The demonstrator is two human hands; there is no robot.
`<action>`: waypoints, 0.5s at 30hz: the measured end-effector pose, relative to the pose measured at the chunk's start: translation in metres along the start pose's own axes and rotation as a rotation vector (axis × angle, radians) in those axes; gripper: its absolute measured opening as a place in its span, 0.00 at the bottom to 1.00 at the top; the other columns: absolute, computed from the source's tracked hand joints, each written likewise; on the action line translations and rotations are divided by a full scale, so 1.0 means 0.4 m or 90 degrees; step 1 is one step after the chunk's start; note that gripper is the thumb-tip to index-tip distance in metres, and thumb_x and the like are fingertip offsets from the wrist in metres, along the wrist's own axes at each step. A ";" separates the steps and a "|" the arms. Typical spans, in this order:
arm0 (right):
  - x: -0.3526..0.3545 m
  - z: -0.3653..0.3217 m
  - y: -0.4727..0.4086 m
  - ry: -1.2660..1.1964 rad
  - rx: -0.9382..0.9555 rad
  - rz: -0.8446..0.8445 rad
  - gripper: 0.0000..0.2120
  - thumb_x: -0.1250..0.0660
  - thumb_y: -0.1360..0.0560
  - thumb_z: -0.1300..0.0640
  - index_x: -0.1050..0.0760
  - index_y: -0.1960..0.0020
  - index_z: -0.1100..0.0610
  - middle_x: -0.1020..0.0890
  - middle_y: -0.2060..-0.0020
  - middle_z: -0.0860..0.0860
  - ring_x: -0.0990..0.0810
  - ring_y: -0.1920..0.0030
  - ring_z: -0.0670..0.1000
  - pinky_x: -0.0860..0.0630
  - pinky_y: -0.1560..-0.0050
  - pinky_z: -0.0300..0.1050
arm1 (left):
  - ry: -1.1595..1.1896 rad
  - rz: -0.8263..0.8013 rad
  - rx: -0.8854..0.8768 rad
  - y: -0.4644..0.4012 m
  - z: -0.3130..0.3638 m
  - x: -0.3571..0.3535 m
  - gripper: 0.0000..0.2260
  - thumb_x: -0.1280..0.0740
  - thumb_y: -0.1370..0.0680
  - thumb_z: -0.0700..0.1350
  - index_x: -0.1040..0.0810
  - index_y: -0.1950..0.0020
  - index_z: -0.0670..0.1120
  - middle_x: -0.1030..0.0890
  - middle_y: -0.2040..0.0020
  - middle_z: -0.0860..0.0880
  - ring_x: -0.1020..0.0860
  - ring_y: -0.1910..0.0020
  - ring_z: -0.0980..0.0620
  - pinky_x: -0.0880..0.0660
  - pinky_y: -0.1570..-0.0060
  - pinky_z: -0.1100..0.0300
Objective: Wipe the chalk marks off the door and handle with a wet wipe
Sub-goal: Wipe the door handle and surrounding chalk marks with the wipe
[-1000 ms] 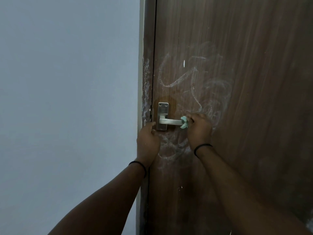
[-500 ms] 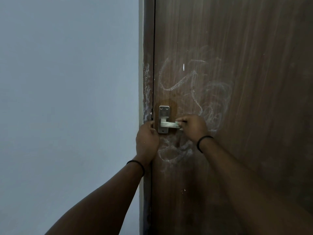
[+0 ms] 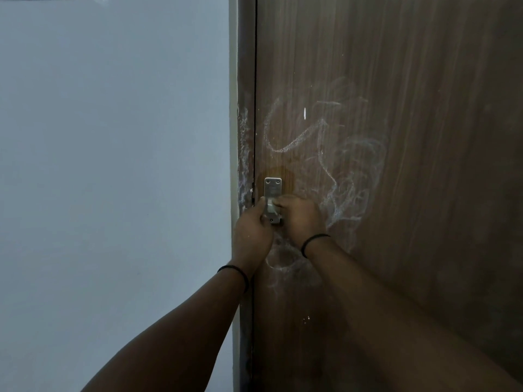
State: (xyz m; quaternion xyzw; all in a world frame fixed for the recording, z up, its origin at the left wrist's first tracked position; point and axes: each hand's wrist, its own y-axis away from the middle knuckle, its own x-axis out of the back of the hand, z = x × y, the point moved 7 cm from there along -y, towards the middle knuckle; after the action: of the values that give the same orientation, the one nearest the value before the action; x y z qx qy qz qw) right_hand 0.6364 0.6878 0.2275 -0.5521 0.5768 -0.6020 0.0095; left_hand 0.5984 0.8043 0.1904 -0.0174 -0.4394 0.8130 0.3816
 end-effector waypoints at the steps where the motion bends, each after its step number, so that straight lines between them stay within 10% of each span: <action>1: 0.011 0.025 0.009 -0.044 -0.006 0.011 0.08 0.34 0.23 0.60 0.16 0.49 0.55 0.15 0.49 0.50 0.18 0.49 0.51 0.21 0.47 0.48 | -0.010 -0.011 0.007 -0.006 -0.008 0.000 0.19 0.41 0.18 0.39 0.26 0.28 0.49 0.17 0.40 0.46 0.20 0.47 0.54 0.27 0.49 0.64; 7: 0.079 0.147 0.052 -0.181 -0.144 0.131 0.06 0.29 0.26 0.58 0.15 0.52 0.50 0.16 0.63 0.39 0.18 0.58 0.41 0.21 0.52 0.40 | -0.027 -0.022 0.002 -0.003 -0.022 -0.009 0.18 0.40 0.19 0.38 0.26 0.29 0.45 0.18 0.38 0.44 0.20 0.43 0.48 0.29 0.47 0.65; 15: -0.009 -0.011 -0.038 -0.193 -0.068 0.070 0.04 0.29 0.26 0.59 0.18 0.57 0.50 0.20 0.64 0.43 0.24 0.65 0.37 0.32 0.64 0.28 | 0.039 0.027 0.010 0.018 -0.025 0.003 0.14 0.43 0.21 0.46 0.21 0.42 0.56 0.26 0.62 0.68 0.27 0.57 0.77 0.33 0.64 0.81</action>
State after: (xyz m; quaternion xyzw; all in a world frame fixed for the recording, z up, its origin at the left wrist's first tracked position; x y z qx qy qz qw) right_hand 0.6444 0.6984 0.2370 -0.6041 0.6293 -0.4786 0.1000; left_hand 0.5969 0.8097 0.1796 -0.0483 -0.4207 0.8235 0.3774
